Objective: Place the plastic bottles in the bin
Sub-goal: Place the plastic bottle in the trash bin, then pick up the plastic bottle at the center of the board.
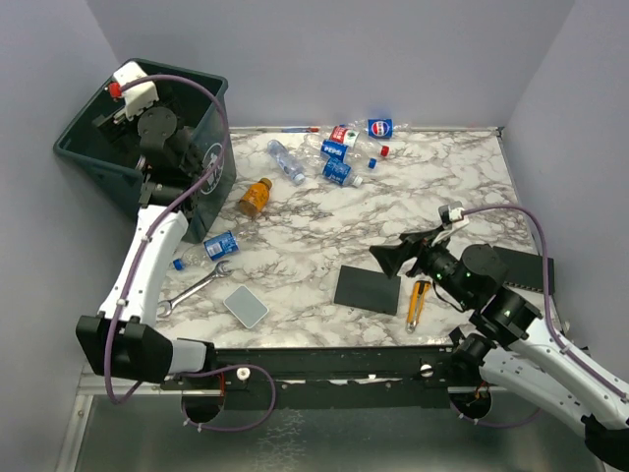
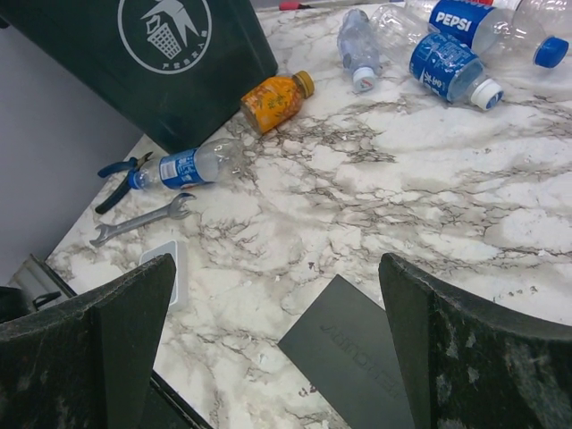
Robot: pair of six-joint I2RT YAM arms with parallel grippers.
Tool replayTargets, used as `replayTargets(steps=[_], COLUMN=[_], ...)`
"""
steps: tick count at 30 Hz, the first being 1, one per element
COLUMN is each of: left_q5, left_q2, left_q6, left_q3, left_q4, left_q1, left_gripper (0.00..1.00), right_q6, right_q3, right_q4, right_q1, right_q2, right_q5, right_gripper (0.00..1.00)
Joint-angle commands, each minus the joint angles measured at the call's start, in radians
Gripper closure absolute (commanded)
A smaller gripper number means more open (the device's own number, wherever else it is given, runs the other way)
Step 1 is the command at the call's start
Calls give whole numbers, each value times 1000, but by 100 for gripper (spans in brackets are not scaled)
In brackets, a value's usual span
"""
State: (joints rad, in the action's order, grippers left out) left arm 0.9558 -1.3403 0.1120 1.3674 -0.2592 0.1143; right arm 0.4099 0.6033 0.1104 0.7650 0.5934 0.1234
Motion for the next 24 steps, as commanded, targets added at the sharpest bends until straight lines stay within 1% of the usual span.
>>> replayTargets(steps=[1,4,7,9,12,14,17,18,20,22,24], left_q5=[-97,-108,-102,-98,-109,-138,-135,-139,-165,-111,-64], left_q2=[103,165,218,237,248,256,311,336,397,468,507], left_q6=[-23,-40,-124,-218,-405,-552,-797,-867,-937,-1103,-1286], left_q3=[38,-8,-85,-141,-234,-303,-424,-465,-578,-698,-782], left_q4=[77,147,262,366,522,581,581,560,463,405,398], left_q1=[151,326,491,590,692,701,698,697,697,695,680], left_gripper=[1,1,1,1,1,1,1,1,1,1,1], right_q6=[-24,-24,-20,-13,7,27,58,61,72,77,77], right_q3=[44,55,61,59,53,43,31,30,36,45,50], right_q4=[14,5,-11,-28,-52,-83,-133,-146,-156,-154,-149], right_q1=[7,6,6,6,7,6,7,6,6,7,6], right_q2=[19,47,85,116,169,205,255,278,305,325,334], right_q5=[41,39,27,18,9,-5,-29,-40,-51,-57,-63], right_gripper=[0,0,0,0,0,0,0,0,0,1,1])
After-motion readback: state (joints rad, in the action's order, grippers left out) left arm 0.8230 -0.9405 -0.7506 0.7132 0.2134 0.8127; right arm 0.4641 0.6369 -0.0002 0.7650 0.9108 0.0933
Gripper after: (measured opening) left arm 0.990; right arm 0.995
